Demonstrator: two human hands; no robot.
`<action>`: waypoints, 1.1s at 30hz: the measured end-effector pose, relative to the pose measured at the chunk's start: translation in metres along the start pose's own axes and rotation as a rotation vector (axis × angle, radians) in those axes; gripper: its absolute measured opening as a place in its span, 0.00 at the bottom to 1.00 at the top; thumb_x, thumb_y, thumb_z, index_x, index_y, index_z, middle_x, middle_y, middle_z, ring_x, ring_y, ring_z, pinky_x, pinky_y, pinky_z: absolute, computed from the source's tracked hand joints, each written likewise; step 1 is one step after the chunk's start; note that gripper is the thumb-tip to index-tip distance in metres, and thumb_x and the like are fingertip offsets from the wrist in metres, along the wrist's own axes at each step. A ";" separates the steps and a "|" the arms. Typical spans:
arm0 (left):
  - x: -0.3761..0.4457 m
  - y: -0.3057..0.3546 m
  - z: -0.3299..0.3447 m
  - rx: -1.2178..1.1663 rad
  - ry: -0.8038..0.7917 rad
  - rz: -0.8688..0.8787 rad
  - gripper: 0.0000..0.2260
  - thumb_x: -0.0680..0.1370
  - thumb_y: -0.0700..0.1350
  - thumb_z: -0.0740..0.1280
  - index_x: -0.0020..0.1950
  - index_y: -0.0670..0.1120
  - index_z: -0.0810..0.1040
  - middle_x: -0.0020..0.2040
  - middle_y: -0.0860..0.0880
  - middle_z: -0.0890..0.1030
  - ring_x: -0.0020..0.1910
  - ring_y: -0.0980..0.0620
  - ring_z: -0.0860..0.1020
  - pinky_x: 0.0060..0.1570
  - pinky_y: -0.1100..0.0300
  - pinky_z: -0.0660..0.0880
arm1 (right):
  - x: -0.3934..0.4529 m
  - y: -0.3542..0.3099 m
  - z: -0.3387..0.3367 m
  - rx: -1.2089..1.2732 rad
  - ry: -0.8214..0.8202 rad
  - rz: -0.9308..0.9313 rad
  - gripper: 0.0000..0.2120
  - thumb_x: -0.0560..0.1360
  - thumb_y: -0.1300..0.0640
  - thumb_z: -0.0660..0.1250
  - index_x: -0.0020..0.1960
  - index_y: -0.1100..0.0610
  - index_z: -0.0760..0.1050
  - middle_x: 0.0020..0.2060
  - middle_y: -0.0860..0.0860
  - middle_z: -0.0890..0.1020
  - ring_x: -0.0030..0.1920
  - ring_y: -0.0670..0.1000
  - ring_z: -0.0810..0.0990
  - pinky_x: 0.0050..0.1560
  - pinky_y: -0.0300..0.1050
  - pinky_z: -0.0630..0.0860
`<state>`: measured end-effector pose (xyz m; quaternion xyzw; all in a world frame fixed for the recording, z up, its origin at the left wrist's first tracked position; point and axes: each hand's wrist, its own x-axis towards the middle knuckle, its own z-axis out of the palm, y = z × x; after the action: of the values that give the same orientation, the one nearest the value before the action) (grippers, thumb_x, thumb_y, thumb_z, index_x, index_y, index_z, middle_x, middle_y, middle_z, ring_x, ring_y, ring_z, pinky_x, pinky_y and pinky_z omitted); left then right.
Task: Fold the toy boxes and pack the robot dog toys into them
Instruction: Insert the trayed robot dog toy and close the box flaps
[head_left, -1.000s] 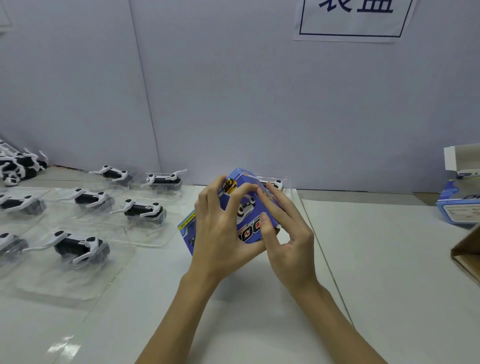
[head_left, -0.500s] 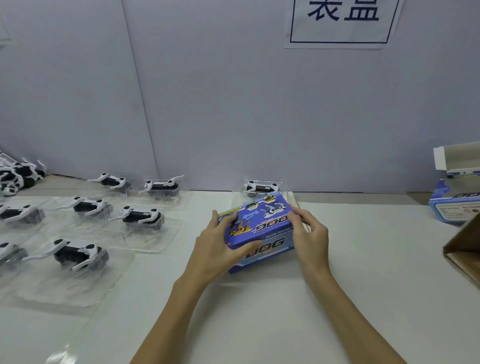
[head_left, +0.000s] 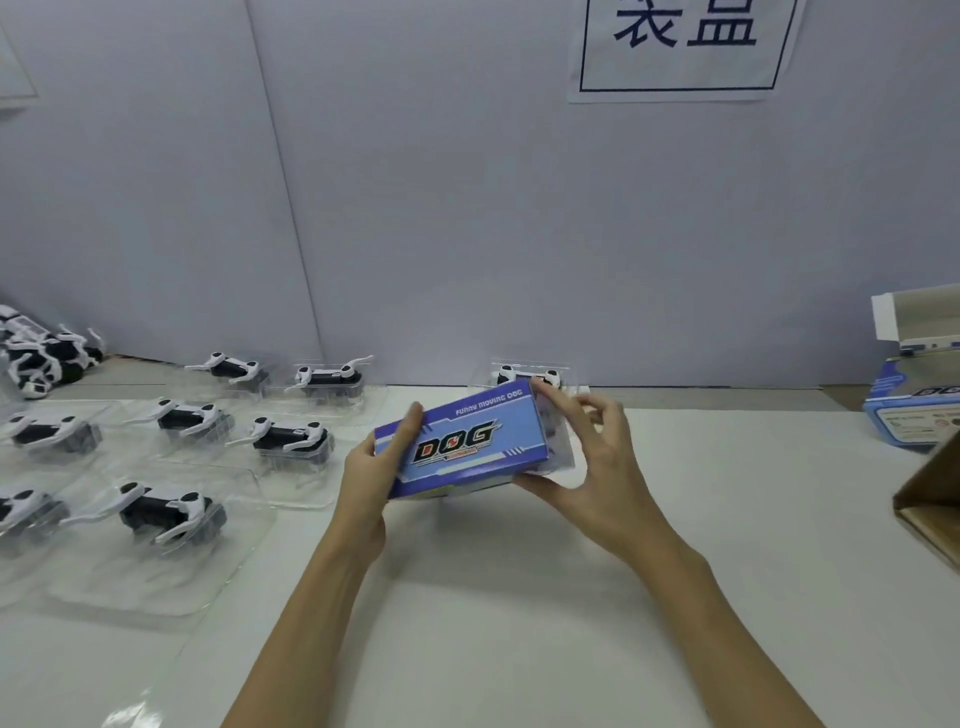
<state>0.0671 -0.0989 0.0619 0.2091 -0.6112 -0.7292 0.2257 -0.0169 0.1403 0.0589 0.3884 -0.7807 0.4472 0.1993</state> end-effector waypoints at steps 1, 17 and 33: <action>0.000 0.000 -0.001 -0.020 -0.031 -0.009 0.38 0.65 0.77 0.71 0.59 0.47 0.85 0.48 0.46 0.88 0.43 0.46 0.88 0.43 0.57 0.81 | 0.000 -0.001 0.000 0.053 0.025 0.002 0.42 0.70 0.42 0.80 0.78 0.34 0.62 0.71 0.43 0.66 0.72 0.38 0.67 0.66 0.33 0.69; -0.017 -0.033 0.042 -0.070 -0.273 0.188 0.21 0.71 0.57 0.79 0.63 0.56 0.83 0.58 0.46 0.86 0.55 0.43 0.86 0.50 0.58 0.82 | 0.001 0.007 0.003 0.450 0.176 0.499 0.27 0.77 0.33 0.56 0.63 0.51 0.75 0.24 0.41 0.74 0.25 0.41 0.71 0.30 0.30 0.69; 0.015 -0.034 0.028 -0.271 -0.082 0.110 0.34 0.76 0.68 0.65 0.69 0.43 0.74 0.57 0.45 0.84 0.51 0.48 0.84 0.51 0.51 0.78 | 0.004 -0.003 -0.050 0.538 -0.225 0.766 0.31 0.77 0.35 0.70 0.53 0.66 0.84 0.47 0.64 0.86 0.38 0.56 0.85 0.42 0.45 0.80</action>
<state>0.0365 -0.0804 0.0323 0.1132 -0.5262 -0.7996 0.2664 -0.0188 0.1802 0.0886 0.1568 -0.7409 0.6297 -0.1731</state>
